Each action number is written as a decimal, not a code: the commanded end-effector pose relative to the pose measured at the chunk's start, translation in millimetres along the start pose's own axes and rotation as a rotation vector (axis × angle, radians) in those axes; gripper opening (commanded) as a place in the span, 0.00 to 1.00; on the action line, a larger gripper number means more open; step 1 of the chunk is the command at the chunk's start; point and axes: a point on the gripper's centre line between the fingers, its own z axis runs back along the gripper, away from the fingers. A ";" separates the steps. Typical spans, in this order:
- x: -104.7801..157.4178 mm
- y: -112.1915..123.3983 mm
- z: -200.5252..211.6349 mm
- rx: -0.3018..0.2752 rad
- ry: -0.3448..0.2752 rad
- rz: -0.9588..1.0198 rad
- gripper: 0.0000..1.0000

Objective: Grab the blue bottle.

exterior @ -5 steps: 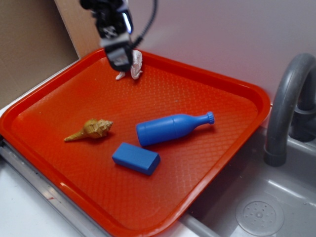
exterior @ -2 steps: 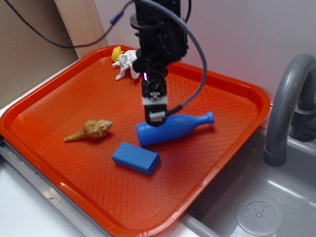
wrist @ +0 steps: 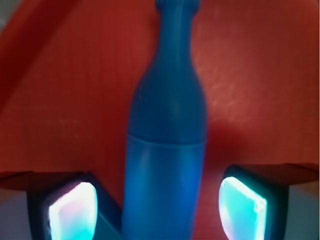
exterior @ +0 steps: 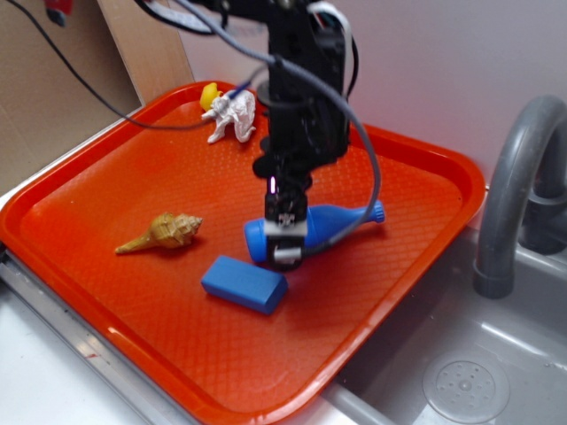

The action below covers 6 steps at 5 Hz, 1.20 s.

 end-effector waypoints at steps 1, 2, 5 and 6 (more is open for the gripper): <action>-5.2 -16.2 0.4 -0.002 -0.003 0.003 1.00; -3.2 -19.4 2.8 0.009 -0.012 -0.008 0.00; -20.3 -5.2 52.8 0.036 -0.116 0.145 0.00; -55.5 15.0 97.4 0.066 -0.171 0.272 0.00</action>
